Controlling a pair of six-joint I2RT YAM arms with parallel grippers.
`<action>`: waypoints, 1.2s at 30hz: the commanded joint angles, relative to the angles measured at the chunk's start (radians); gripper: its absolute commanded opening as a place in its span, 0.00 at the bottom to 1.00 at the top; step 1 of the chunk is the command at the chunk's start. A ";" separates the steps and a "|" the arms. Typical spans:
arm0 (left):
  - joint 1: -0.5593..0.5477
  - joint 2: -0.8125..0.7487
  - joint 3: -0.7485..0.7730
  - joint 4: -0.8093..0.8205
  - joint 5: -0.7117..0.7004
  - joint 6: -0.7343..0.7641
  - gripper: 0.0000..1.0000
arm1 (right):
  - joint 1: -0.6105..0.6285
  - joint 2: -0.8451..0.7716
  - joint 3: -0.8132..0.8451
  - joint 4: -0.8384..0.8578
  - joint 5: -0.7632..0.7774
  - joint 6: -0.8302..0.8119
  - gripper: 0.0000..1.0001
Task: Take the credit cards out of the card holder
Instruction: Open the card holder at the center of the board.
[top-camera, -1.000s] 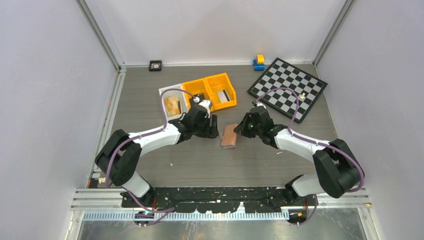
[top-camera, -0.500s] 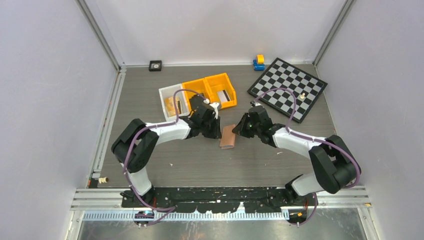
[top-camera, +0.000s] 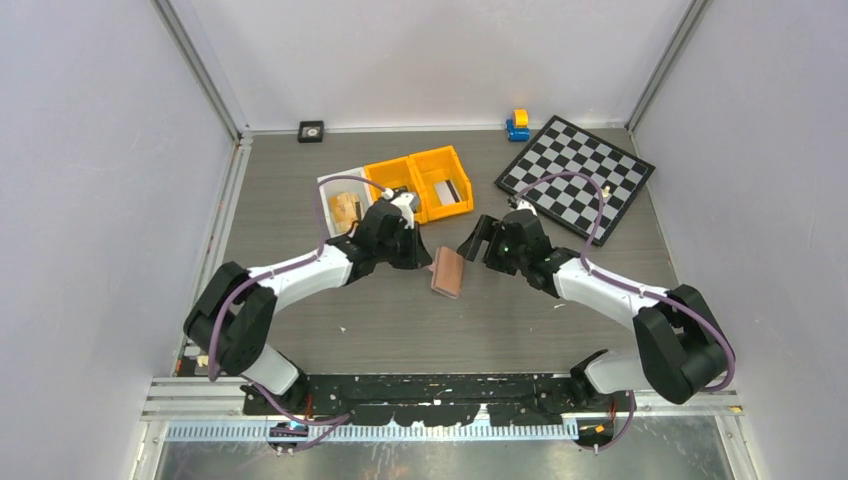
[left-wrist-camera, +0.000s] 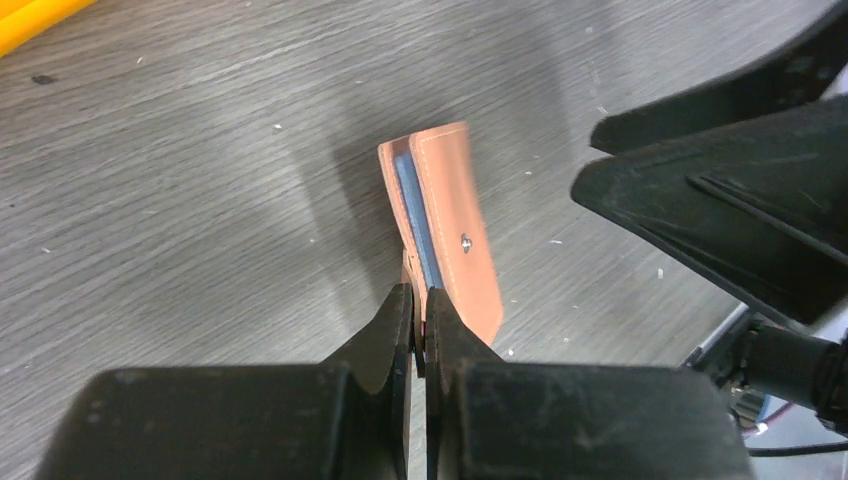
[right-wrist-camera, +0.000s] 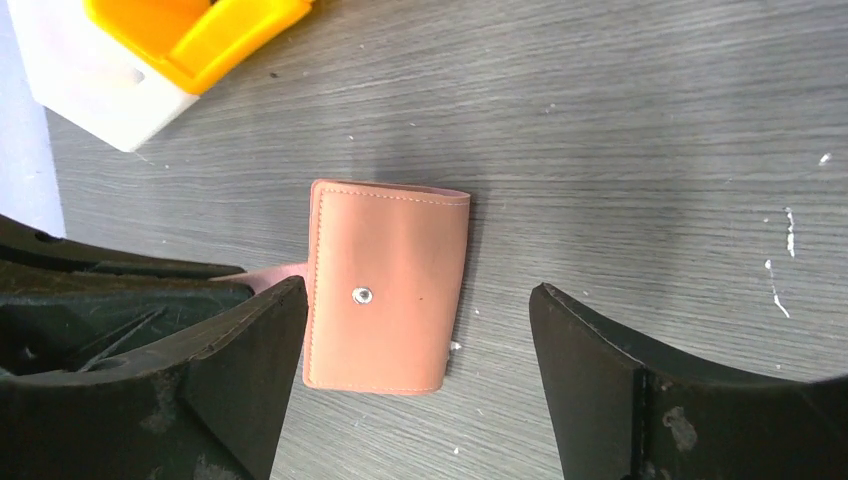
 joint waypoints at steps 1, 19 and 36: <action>0.007 -0.083 -0.045 0.121 0.056 -0.023 0.00 | -0.001 -0.043 -0.004 0.054 -0.014 -0.024 0.86; 0.060 -0.175 -0.106 0.203 0.160 -0.076 0.00 | -0.002 -0.001 0.009 0.071 -0.041 0.006 0.77; 0.127 -0.054 -0.054 0.067 0.118 -0.128 0.00 | -0.006 0.026 0.004 0.095 -0.076 0.006 0.74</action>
